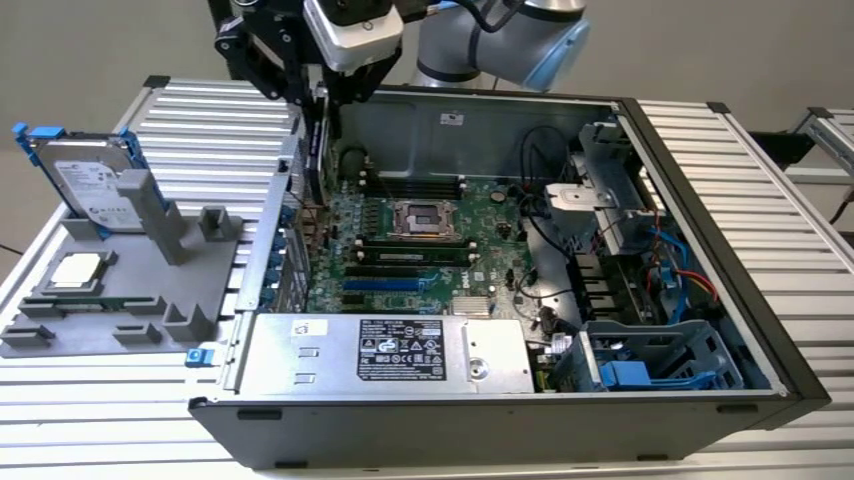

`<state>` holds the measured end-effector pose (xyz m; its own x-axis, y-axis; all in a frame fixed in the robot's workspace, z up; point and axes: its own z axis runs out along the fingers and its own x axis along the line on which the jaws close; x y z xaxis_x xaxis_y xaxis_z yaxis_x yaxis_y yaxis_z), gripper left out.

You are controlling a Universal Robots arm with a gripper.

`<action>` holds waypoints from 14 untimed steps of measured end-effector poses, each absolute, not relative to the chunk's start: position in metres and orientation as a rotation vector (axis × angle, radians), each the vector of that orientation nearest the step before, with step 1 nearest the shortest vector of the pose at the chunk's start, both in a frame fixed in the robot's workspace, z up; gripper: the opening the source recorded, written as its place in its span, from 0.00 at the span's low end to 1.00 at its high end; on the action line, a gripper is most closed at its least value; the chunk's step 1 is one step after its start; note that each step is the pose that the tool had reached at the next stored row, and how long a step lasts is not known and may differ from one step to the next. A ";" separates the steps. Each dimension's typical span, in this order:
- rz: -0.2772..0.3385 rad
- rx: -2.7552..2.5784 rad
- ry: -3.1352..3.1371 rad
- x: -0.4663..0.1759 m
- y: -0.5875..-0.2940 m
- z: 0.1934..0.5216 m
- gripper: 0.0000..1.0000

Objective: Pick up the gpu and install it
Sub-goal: 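Pick up the gpu and move the gpu toward the slot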

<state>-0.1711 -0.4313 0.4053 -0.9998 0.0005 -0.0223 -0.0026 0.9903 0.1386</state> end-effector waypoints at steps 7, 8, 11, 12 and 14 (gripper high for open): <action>0.217 -0.002 3.112 -0.163 -0.431 0.405 0.00; 0.217 -0.002 3.112 -0.162 -0.431 0.405 0.00; 0.217 -0.002 3.112 -0.158 -0.431 0.405 0.00; 0.217 -0.002 3.112 -0.157 -0.431 0.405 0.00; 0.217 -0.002 3.112 -0.155 -0.431 0.405 0.00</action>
<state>-0.1552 -0.4313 0.4053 -0.9998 0.0005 -0.0223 -0.0026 0.9903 0.1386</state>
